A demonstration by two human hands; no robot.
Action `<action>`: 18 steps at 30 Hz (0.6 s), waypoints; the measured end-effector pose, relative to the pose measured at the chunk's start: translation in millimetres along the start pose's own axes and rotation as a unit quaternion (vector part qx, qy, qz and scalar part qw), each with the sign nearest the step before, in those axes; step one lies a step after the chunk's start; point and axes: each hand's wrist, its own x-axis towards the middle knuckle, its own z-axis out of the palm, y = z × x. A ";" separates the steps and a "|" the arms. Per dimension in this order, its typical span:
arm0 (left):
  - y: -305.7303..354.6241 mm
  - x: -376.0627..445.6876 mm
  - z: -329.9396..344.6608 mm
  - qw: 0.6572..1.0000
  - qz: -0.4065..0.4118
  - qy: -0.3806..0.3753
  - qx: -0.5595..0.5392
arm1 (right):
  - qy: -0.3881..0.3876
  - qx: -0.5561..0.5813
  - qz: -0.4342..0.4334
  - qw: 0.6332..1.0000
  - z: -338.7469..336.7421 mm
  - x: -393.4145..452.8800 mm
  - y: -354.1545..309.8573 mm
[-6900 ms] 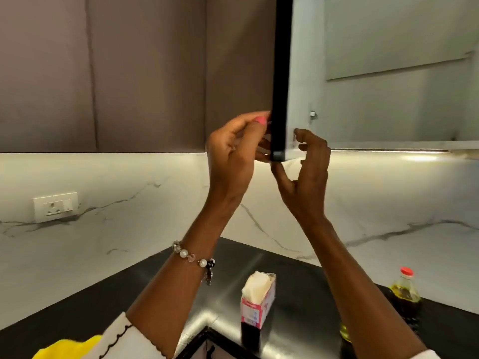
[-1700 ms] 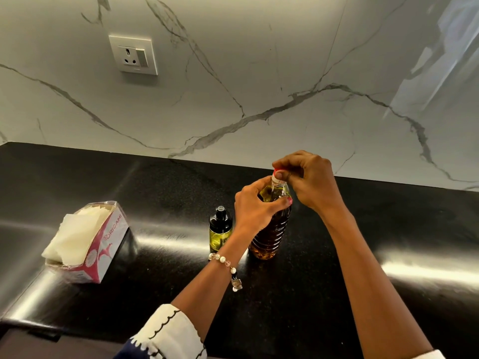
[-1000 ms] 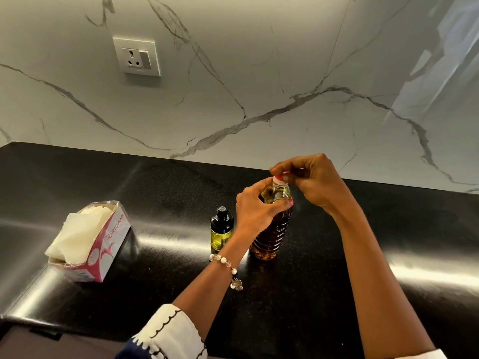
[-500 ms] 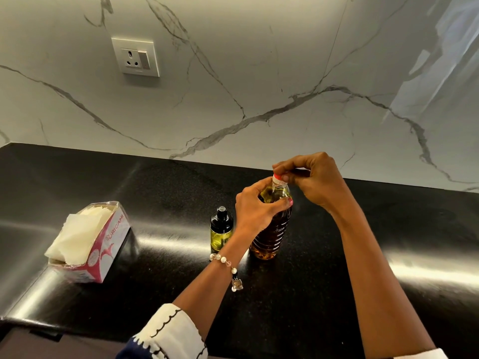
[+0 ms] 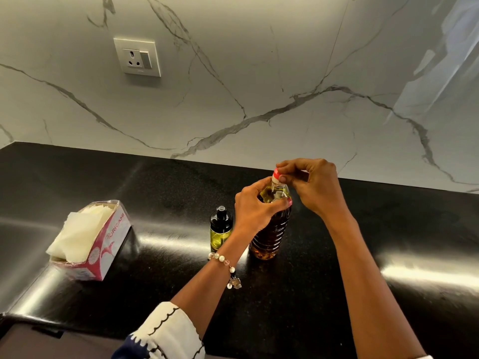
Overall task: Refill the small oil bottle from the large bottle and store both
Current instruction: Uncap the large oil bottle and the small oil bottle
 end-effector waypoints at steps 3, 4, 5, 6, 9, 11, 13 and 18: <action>-1.7 0.4 -0.2 1.000 -0.006 -0.002 -0.010 | -0.025 0.029 0.010 0.999 -2.9 -1.9 0.5; -1.3 0.0 -0.1 1.000 -0.006 -0.002 -0.011 | -0.034 0.040 0.015 0.998 -4.8 -1.7 1.0; -0.5 -0.9 -0.1 1.000 -0.004 -0.003 -0.011 | -0.040 0.050 0.021 0.998 -6.5 -1.2 1.1; 0.5 -1.4 0.3 1.000 -0.002 -0.004 -0.009 | -0.038 0.052 0.024 0.998 -7.4 -0.6 0.9; 0.7 -0.3 1.1 1.000 -0.008 -0.001 -0.010 | 0.023 0.007 0.012 1.000 -2.6 0.1 -0.7; -0.1 0.3 1.2 1.000 -0.010 0.001 -0.012 | 0.055 -0.033 0.000 0.998 3.6 -0.8 -2.4; -0.3 0.7 1.0 1.000 -0.007 0.003 -0.011 | 0.060 -0.041 -0.001 0.997 8.2 -1.3 -2.4; 0.1 0.8 -0.1 1.000 0.002 -0.002 -0.015 | 0.005 -0.036 -0.001 0.999 3.0 1.6 -2.0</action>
